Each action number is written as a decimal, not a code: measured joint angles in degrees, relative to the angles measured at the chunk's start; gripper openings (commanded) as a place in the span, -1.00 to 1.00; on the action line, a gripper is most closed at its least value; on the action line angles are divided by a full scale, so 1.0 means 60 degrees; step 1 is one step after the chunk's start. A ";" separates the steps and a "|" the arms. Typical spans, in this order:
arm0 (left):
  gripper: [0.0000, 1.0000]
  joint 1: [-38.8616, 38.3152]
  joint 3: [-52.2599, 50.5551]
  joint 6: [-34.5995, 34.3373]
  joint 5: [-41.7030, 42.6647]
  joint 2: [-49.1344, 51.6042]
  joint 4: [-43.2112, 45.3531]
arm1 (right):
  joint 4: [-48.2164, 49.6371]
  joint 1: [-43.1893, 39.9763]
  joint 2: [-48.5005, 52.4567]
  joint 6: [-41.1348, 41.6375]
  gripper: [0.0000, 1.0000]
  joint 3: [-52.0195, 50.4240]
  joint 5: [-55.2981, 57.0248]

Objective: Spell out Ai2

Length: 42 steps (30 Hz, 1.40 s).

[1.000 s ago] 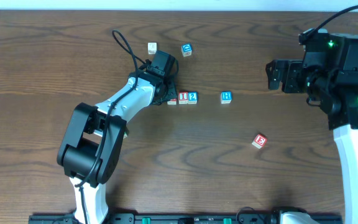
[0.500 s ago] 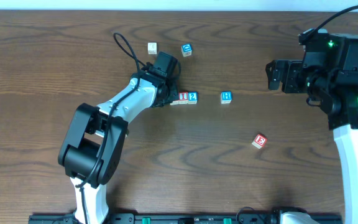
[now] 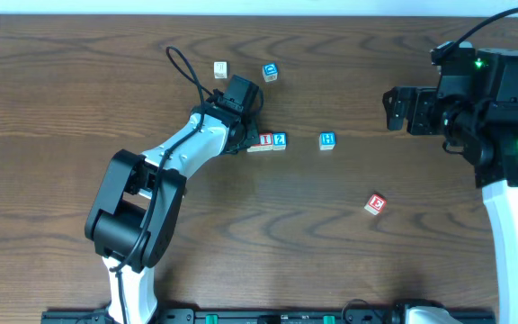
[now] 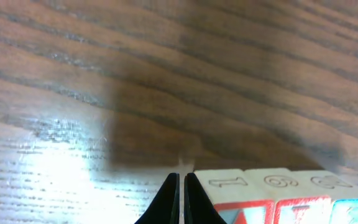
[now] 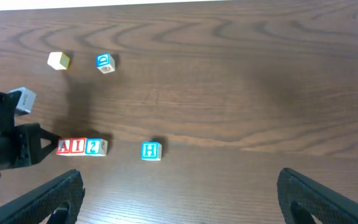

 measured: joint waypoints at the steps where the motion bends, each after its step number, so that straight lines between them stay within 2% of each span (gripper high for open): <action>1: -0.88 0.0000 0.0000 0.0004 -0.0011 0.0000 0.0036 | 0.0000 0.0000 0.0000 0.0000 0.99 0.0000 0.0000; 25: -0.89 0.0000 0.0000 0.0047 -0.0040 0.0000 0.0357 | -0.0004 0.0000 0.0000 0.0000 0.98 0.0000 0.0000; 29: -0.89 0.0076 0.0004 0.0266 -0.0459 0.0000 0.0248 | 0.0029 0.0000 0.0000 0.0000 0.99 0.0000 0.0000; 32: -0.88 0.0576 0.0178 0.0597 -0.0980 -0.0095 -0.0372 | 0.0262 0.0000 0.0000 0.0000 0.99 0.0000 -0.0004; 33: -0.67 0.0783 0.0321 0.0703 -0.1064 -0.0182 -0.0597 | 0.0342 0.0000 0.0000 0.0000 0.98 0.0000 -0.0004; 34: -0.30 0.1082 0.0612 0.0831 -0.1137 -0.0372 -0.1024 | 0.0379 0.0000 0.0000 0.0000 0.99 0.0022 0.0000; 36: 0.29 0.1548 0.1184 0.0987 -0.1257 -0.0907 -0.1734 | 0.0331 0.0000 0.0000 0.0000 0.99 0.0131 0.0000; 37: 0.84 0.1741 0.1443 0.1045 -0.1293 -0.1257 -0.2047 | 0.0248 0.0000 0.0000 0.0000 0.99 0.0251 0.0000; 38: 0.91 0.1912 0.1705 0.1129 -0.1355 -0.1679 -0.2393 | 0.0098 0.0000 -0.0018 -0.0004 0.99 0.0419 0.0000; 42: 0.91 0.2011 0.2463 0.1537 -0.1643 -0.4124 -0.3475 | -0.0681 0.0000 -0.0539 -0.0182 0.99 0.1384 0.0000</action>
